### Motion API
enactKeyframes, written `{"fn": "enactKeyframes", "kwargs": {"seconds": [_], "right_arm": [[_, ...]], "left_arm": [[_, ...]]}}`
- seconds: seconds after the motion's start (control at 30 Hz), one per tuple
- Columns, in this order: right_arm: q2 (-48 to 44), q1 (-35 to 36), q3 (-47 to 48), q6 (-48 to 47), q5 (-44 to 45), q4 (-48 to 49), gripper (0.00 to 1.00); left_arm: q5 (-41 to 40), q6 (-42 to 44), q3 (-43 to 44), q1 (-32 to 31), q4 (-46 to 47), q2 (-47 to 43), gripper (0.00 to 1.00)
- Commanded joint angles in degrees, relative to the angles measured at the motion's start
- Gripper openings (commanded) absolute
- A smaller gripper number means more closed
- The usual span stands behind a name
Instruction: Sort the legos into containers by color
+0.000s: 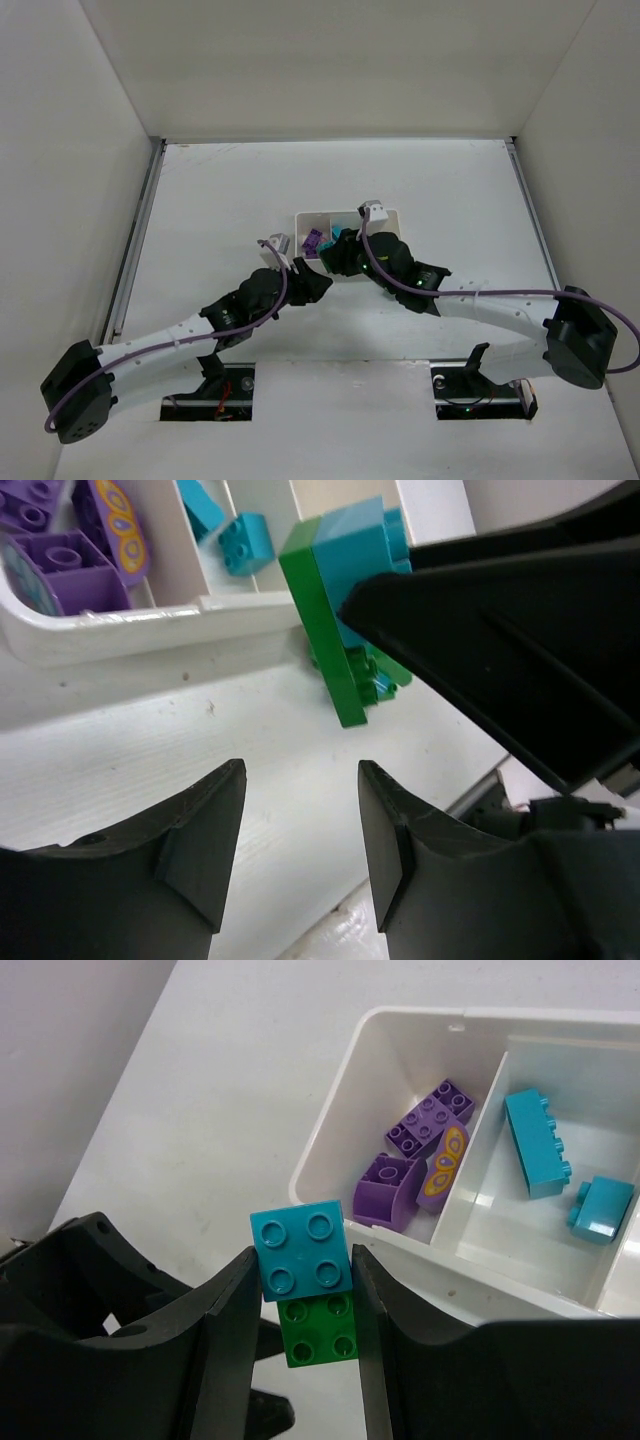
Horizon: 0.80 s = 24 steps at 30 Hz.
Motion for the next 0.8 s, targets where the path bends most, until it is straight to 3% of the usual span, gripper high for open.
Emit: {"fn": "enactKeyframes", "kwargs": {"seconds": [0.0, 0.4, 0.77], "right_arm": [[-1.46, 0.02, 1.55, 2.03, 1.0, 4.03, 0.26], [-1.37, 0.02, 0.23, 3.79, 0.56, 4.64, 0.27], [-2.16, 0.11, -1.0, 5.2, -1.02, 5.78, 0.27]], "left_arm": [[-5.17, 2.95, 3.26, 0.05, 5.19, 0.91, 0.46], [-0.95, 1.72, 2.47, 0.32, 13.72, 4.16, 0.44], [-3.68, 1.72, 2.57, 0.76, 18.99, 7.24, 0.29]]}}
